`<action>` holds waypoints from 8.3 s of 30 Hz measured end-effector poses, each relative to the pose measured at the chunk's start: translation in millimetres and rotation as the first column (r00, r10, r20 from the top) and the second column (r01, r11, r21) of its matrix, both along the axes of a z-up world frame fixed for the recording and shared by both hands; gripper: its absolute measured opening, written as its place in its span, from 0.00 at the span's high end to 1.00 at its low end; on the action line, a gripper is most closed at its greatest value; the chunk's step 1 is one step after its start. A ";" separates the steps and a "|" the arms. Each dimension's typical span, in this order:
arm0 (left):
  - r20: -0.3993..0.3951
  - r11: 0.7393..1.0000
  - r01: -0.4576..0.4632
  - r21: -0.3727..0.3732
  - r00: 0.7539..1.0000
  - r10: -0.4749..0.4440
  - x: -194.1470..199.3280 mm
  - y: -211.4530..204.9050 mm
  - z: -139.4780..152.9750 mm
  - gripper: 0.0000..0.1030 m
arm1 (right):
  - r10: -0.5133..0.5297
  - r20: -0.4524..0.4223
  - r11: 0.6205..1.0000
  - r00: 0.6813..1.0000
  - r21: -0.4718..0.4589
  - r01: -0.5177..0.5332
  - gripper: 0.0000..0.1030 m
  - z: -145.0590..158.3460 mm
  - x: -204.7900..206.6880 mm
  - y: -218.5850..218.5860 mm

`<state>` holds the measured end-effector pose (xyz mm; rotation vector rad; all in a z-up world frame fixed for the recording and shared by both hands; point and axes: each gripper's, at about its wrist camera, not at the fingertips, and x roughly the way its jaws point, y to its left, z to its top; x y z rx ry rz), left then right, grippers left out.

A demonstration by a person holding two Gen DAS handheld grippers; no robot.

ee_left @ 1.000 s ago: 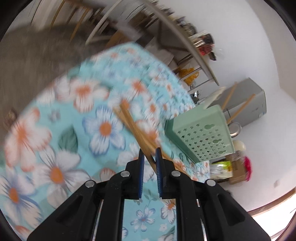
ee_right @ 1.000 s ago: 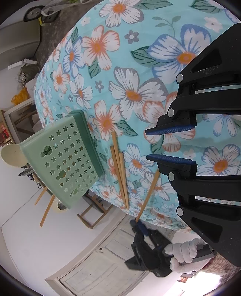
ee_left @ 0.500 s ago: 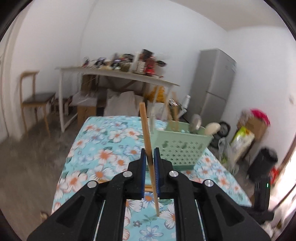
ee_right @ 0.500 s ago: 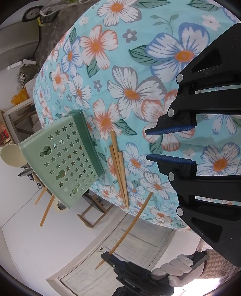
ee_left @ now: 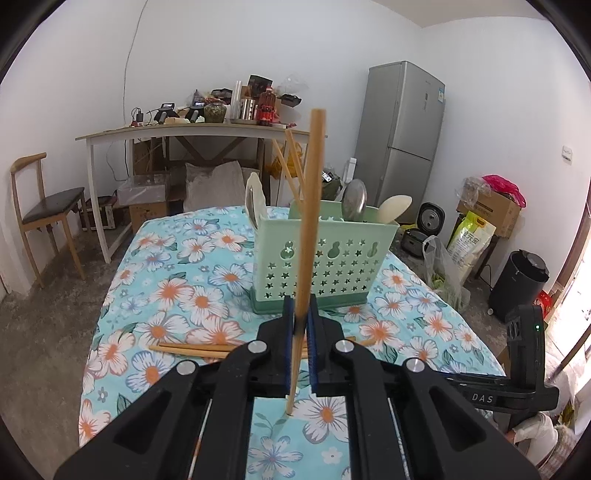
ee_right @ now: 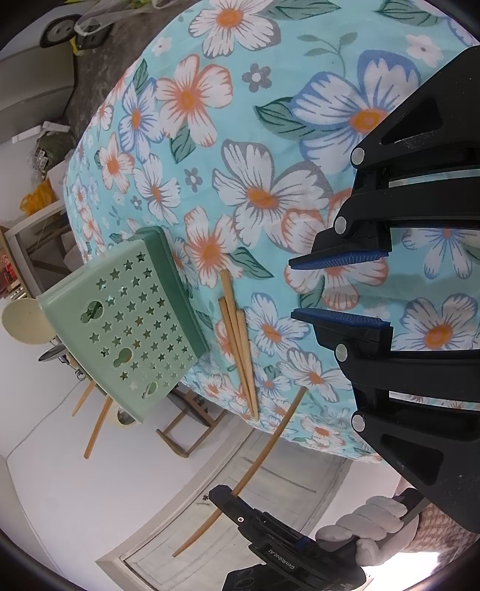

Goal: Organize utensils
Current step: 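Lift the chopstick with the left gripper and carry it toward the holder, then grasp a wooden chopstick from the table with the right gripper, then insert the left gripper's chopstick into the green holder and open it while the right carries its chopstick, then lower the right gripper's chopstick into the holder and open the right gripper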

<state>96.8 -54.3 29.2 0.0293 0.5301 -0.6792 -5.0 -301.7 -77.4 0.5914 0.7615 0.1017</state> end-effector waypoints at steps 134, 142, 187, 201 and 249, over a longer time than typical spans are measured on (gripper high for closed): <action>-0.156 0.943 -0.187 -0.275 0.976 0.148 22.0 120.5 9.7 0.95 | 0.207 -0.291 0.975 0.934 -0.017 -0.221 0.71 15.5 32.3 42.3; -0.168 0.945 -0.177 -0.274 0.977 0.134 25.1 115.4 7.1 0.95 | 0.251 -0.259 0.949 0.933 -0.124 -0.290 0.63 18.8 74.7 70.6; 0.172 0.950 0.016 -0.311 0.984 0.039 31.6 -0.9 153.3 0.95 | 0.053 0.357 0.998 0.933 0.001 -0.057 0.96 139.3 1.6 -36.0; 0.106 0.972 -0.041 -0.232 0.992 0.068 119.2 -93.4 110.4 0.95 | 0.032 0.347 0.998 0.937 0.033 -0.046 0.95 131.2 5.6 -54.1; -0.124 0.981 -0.191 -0.026 0.975 0.186 39.9 41.0 -14.2 0.19 | 0.150 0.499 0.983 0.854 -0.165 -0.076 0.95 222.9 69.9 -12.4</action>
